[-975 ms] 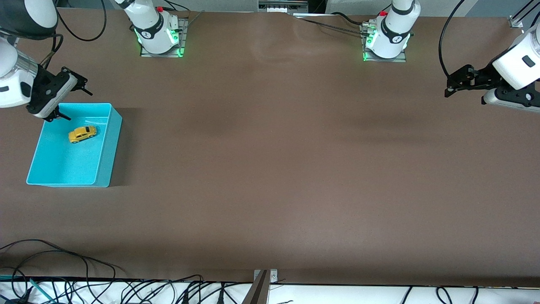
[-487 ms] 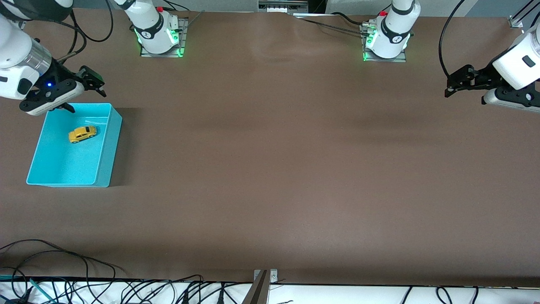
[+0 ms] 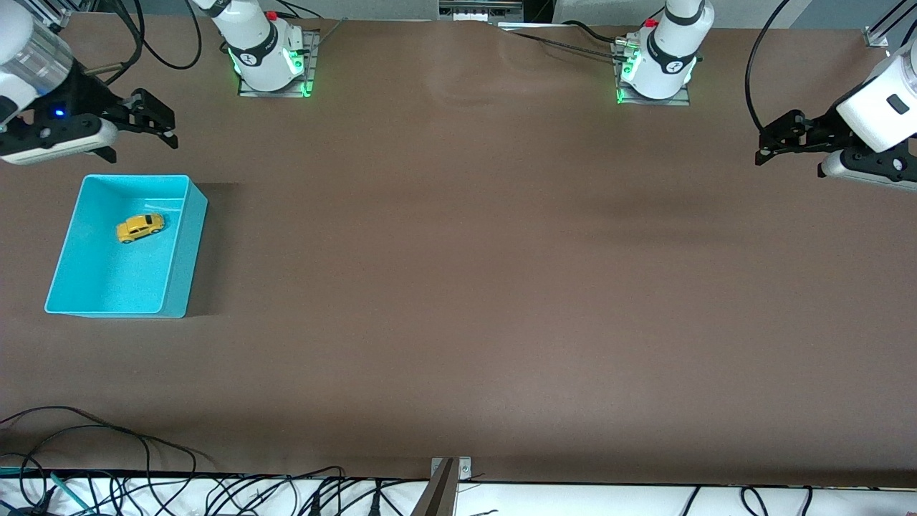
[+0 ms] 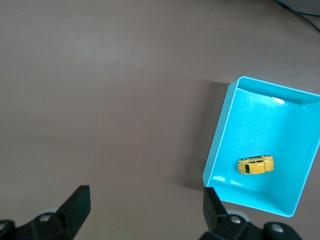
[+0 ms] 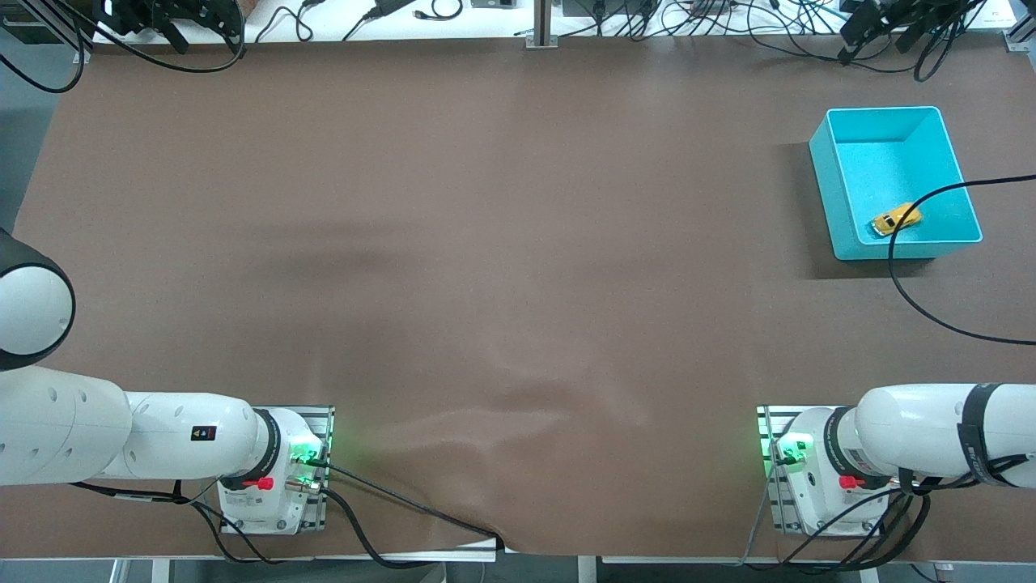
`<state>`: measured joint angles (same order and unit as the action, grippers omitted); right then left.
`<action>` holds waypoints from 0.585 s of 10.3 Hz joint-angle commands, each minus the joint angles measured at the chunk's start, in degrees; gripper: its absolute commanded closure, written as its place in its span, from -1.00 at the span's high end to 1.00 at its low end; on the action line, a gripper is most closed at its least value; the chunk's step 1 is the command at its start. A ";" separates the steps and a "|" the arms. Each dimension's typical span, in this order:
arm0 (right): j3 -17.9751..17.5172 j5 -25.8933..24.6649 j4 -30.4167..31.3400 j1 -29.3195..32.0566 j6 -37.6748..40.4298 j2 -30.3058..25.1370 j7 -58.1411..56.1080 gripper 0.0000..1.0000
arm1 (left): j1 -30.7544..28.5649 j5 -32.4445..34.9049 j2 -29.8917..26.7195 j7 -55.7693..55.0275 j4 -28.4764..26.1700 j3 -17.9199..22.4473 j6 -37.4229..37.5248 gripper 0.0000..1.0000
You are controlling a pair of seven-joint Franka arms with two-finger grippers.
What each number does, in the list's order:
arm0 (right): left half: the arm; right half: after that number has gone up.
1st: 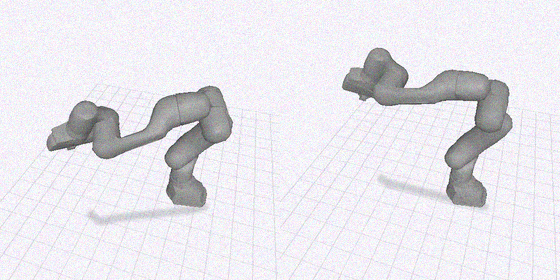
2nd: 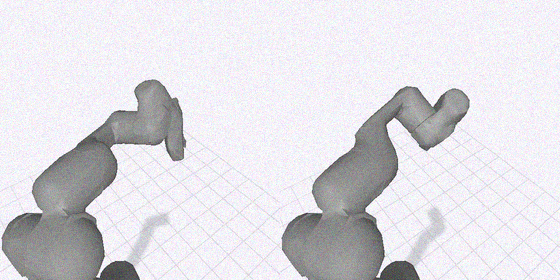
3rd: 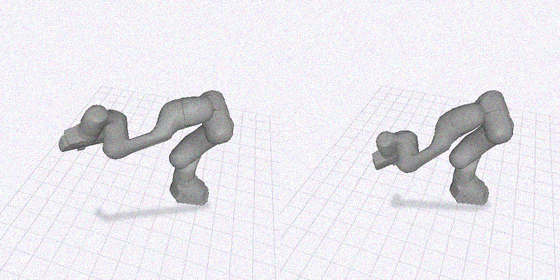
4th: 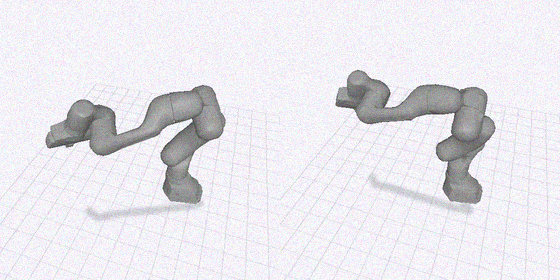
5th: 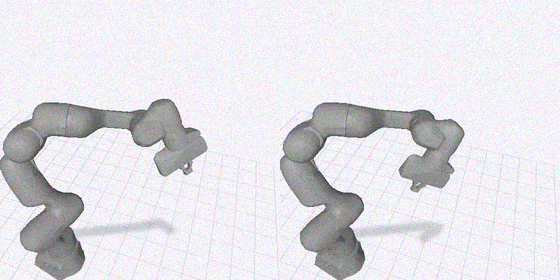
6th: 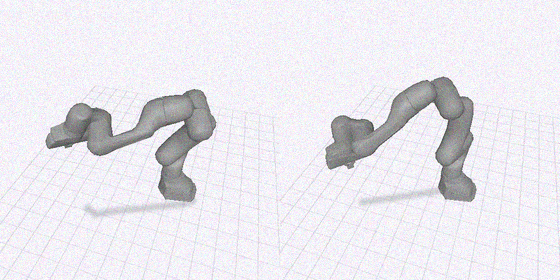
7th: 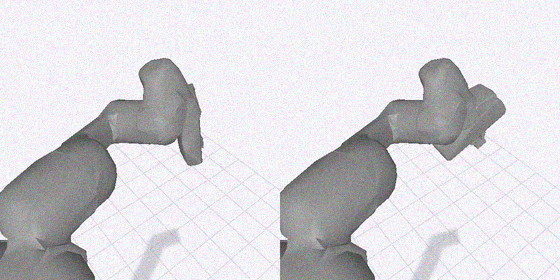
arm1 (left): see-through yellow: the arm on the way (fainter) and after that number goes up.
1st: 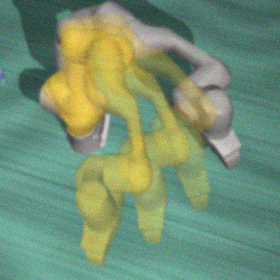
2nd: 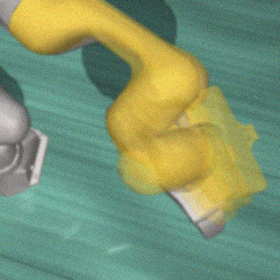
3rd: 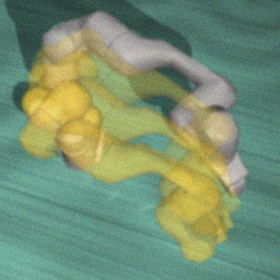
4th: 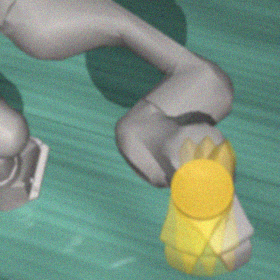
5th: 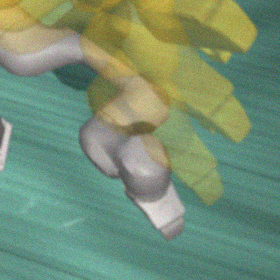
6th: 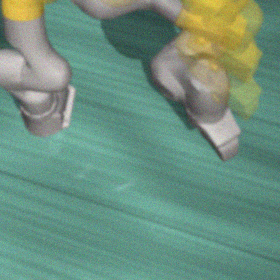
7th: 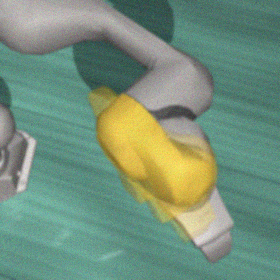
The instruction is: Wind up and store yellow beetle car
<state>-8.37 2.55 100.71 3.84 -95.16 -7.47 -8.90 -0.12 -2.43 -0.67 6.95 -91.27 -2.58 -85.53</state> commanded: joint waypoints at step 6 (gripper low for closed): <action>3.01 -0.88 -7.34 -1.73 3.29 5.26 7.76 1.00 | -0.32 0.41 0.76 -0.53 1.88 -0.32 1.33 1.00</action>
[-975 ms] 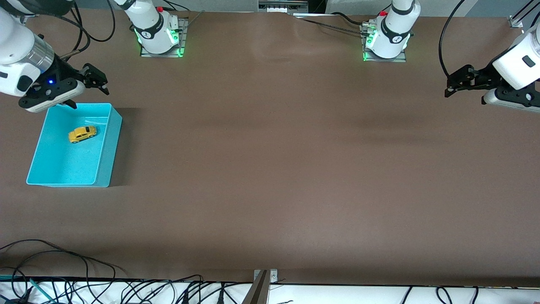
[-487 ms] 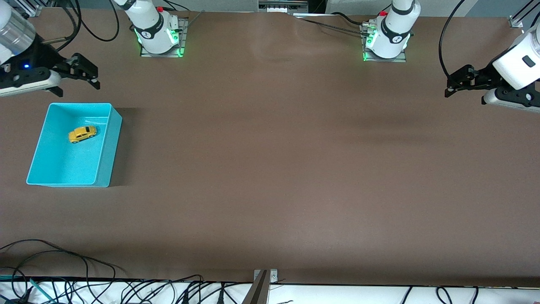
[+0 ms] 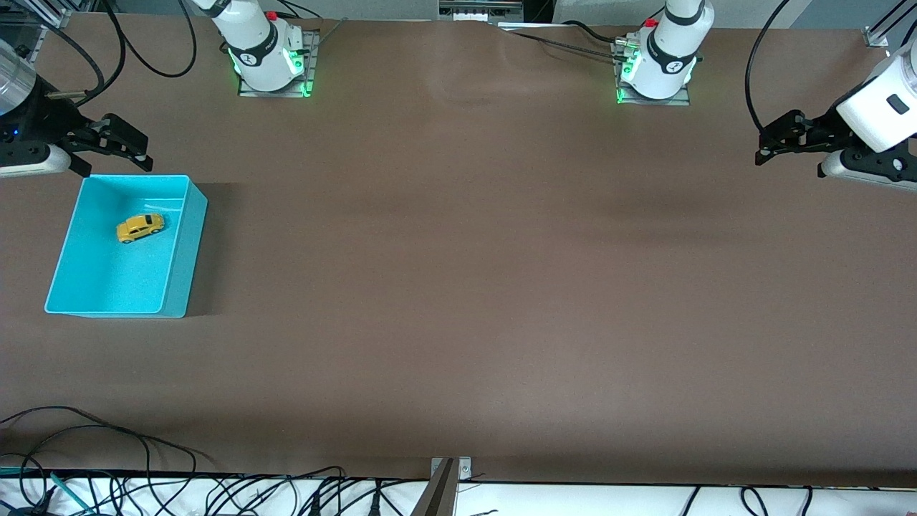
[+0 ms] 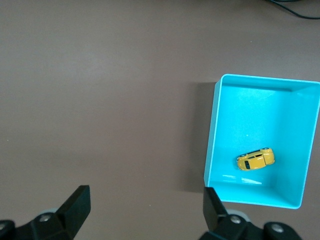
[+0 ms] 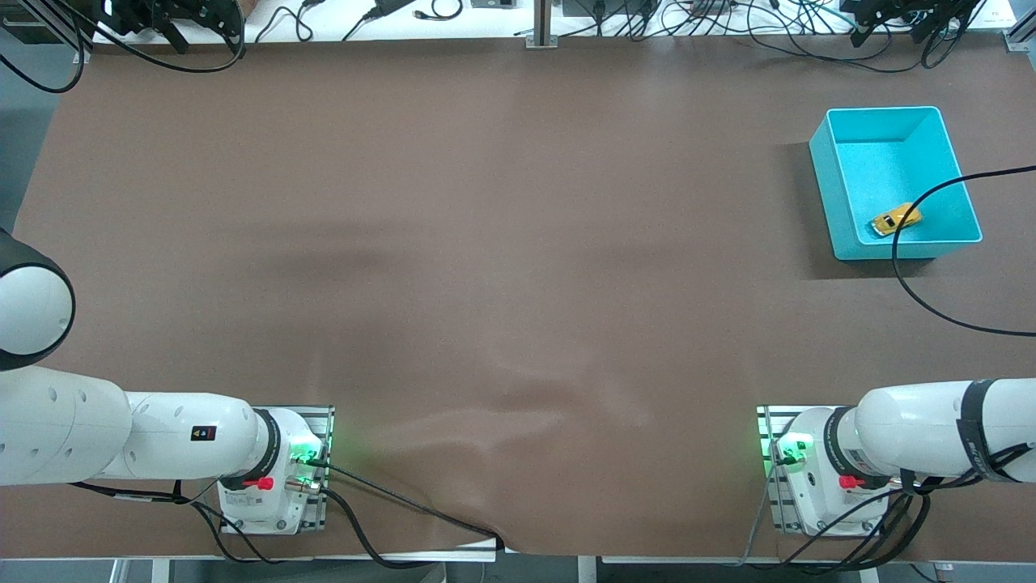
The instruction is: Wind up and store yellow beetle car
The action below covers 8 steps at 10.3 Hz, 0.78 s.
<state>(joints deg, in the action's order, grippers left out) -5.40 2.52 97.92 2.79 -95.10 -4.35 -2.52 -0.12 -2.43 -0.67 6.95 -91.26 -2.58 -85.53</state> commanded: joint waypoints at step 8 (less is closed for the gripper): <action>0.04 -4.72 -6.60 0.46 4.13 4.17 -0.64 1.00 | -0.32 0.41 0.75 -0.44 1.88 -0.32 1.33 1.00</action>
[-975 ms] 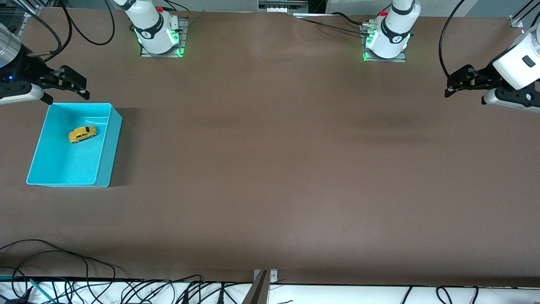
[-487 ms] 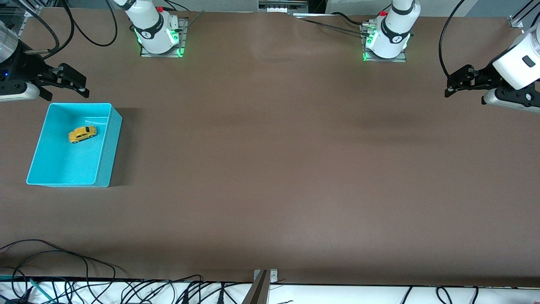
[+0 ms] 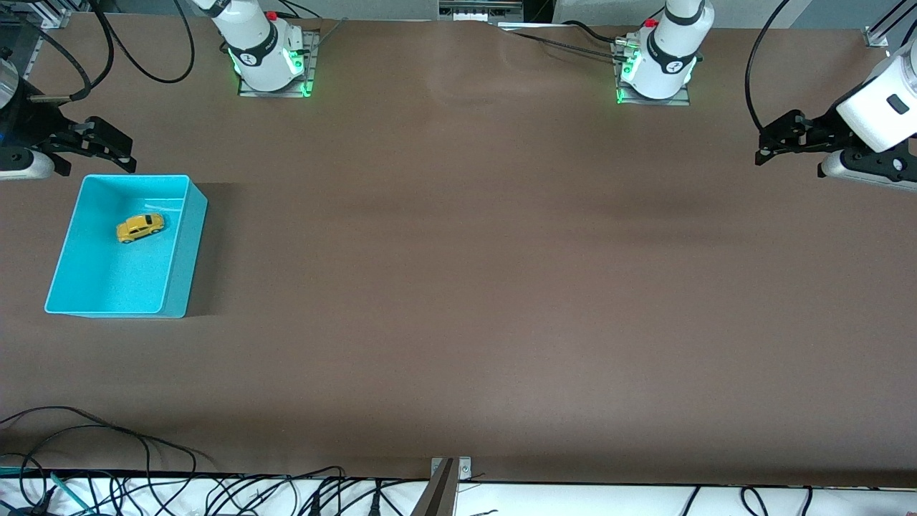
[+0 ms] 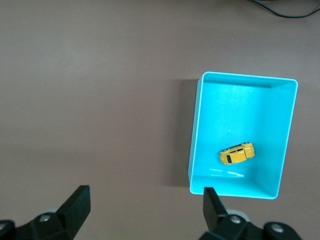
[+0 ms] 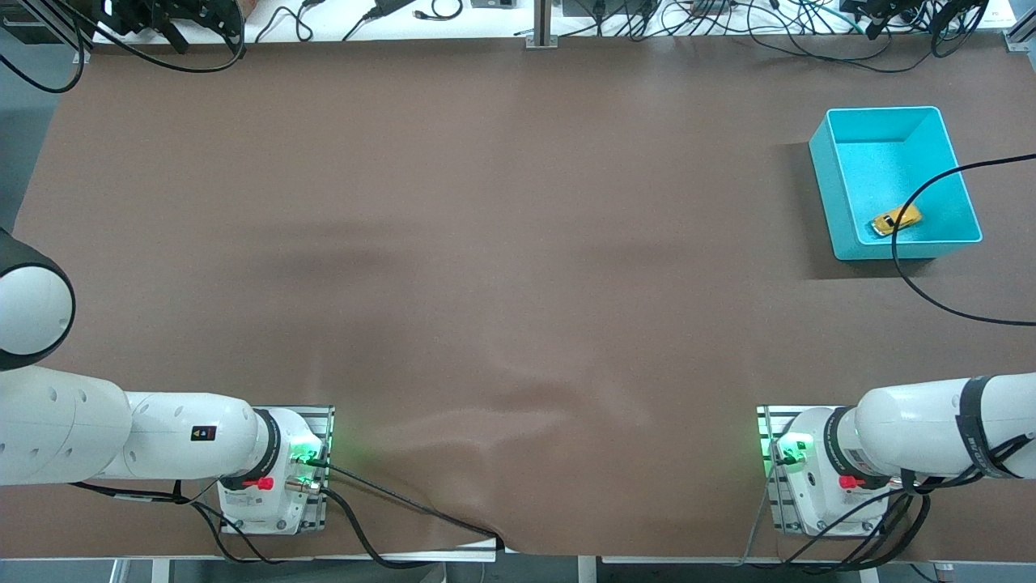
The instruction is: Wind up and store yellow beetle car
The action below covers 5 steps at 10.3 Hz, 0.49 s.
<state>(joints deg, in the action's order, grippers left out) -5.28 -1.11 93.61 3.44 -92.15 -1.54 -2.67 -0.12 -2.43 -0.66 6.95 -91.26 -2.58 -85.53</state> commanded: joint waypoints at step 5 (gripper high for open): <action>0.10 -0.99 -2.29 -0.01 1.53 1.27 -0.85 1.00 | -0.32 0.41 0.75 -0.44 1.88 -0.32 1.33 1.00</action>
